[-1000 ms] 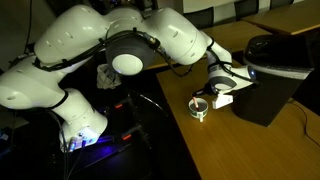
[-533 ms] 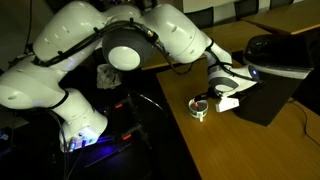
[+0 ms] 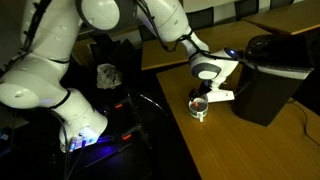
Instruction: Put the marker in the mug
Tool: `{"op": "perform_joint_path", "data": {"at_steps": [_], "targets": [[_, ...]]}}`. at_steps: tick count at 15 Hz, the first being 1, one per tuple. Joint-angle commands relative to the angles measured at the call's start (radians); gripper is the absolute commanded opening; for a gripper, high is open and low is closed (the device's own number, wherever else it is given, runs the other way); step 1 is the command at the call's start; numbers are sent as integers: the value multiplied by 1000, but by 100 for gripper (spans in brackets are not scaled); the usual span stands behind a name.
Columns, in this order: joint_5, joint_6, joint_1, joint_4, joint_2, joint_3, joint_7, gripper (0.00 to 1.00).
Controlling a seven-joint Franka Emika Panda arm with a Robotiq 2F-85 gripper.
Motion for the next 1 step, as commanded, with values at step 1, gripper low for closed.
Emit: {"op": "perform_joint_path", "data": {"at_steps": [1], "targets": [[-108, 186, 79, -192, -124, -61, 143, 100]]}}
